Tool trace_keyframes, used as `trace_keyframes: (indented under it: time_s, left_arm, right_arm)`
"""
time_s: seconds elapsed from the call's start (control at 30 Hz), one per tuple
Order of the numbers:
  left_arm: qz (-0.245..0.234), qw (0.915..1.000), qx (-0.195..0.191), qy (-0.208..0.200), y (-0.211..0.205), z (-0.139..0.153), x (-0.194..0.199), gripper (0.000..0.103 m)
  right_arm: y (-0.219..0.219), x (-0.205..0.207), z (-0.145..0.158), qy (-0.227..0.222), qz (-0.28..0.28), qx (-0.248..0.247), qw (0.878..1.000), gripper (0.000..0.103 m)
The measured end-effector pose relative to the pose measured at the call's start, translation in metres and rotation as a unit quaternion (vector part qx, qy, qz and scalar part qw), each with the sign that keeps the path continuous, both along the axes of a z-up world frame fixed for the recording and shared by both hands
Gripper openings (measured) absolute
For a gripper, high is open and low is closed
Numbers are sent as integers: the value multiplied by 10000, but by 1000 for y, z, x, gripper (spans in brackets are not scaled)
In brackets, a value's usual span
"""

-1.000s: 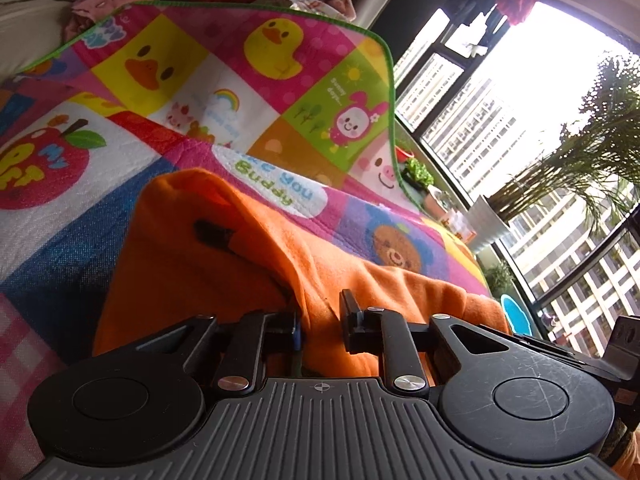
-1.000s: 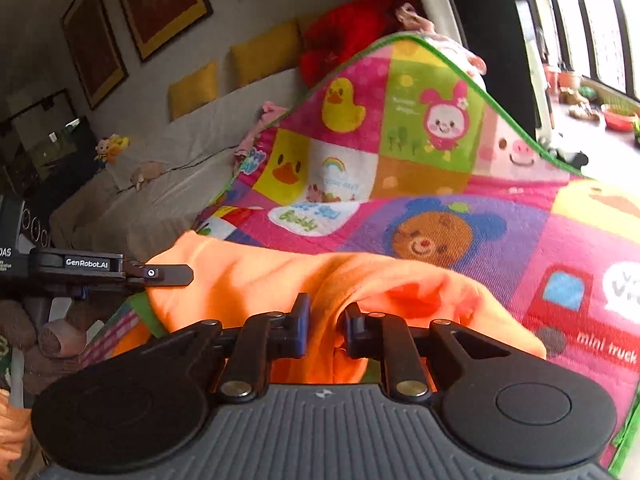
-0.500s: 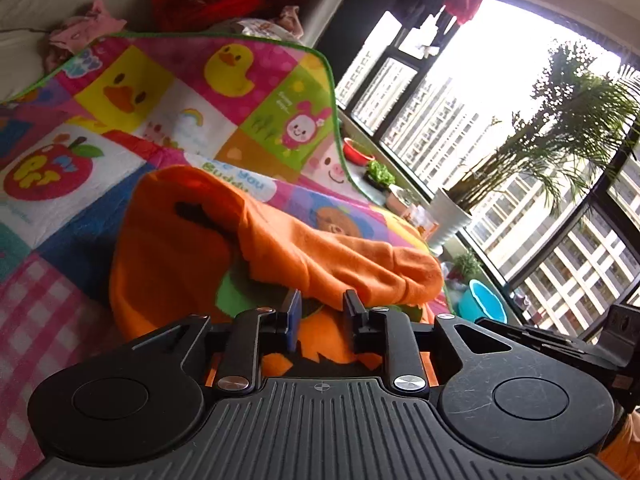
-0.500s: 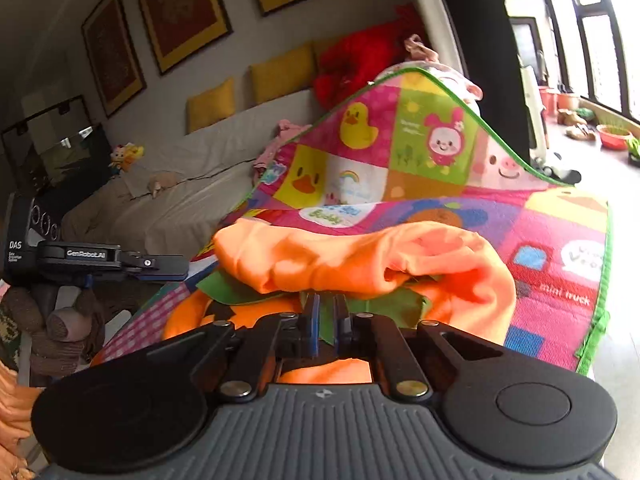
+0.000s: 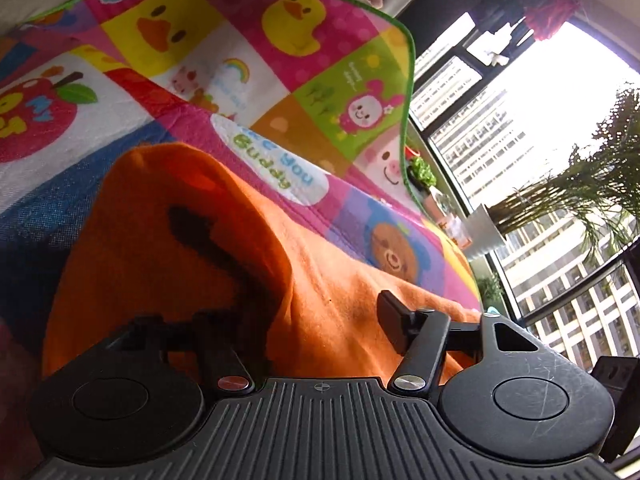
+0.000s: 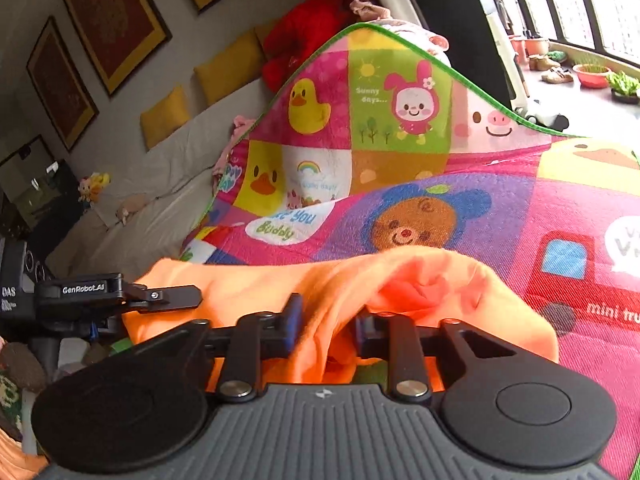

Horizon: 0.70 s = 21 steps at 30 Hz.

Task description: Fold clothes

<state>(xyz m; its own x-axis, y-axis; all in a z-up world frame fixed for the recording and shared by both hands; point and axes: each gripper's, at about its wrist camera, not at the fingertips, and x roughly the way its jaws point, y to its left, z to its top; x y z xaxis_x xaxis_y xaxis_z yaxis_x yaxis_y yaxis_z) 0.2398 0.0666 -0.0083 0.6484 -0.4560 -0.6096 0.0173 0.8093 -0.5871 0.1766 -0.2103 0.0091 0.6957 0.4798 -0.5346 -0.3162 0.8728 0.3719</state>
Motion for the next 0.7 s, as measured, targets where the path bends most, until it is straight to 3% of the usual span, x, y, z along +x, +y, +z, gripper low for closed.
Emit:
trace_keyframes:
  time_s: [0.07,0.1,0.27,0.33,0.4,0.57,0.63,0.7]
  left_arm:
    - [-49,9996,235,-130,-4,3,-1,22]
    - [-122,9991,285,-283,-3,9,-6,19]
    - [-429,9925,303,-1107,4,59,-63,17]
    - [-556,9884,323,-1374,6,74,-89,17]
    - [-659,9862,518,-1426,3,72,-111,17]
    - [-715,9899,965,-760,-2,25,-136,19]
    - [-702,9901,1120,-475,-3,6,-139,22]
    - [-726,9877,1314,-437,-6,-3,-143,24]
  right_arm:
    - [7,-9,11,-255,81,-118,9996,9]
    - [6,-17,21,-391,134,-69,9991,8]
    - [-6,-82,70,-1006,540,154,9933,7]
    - [-6,-106,71,-1032,679,82,9923,7]
    - [-3,-124,58,-856,736,-64,9936,7]
    - [6,-143,-9,64,738,-521,9959,7]
    - [4,-150,-15,75,751,-641,9951,7]
    - [1,-157,-4,-145,758,-714,9945,12]
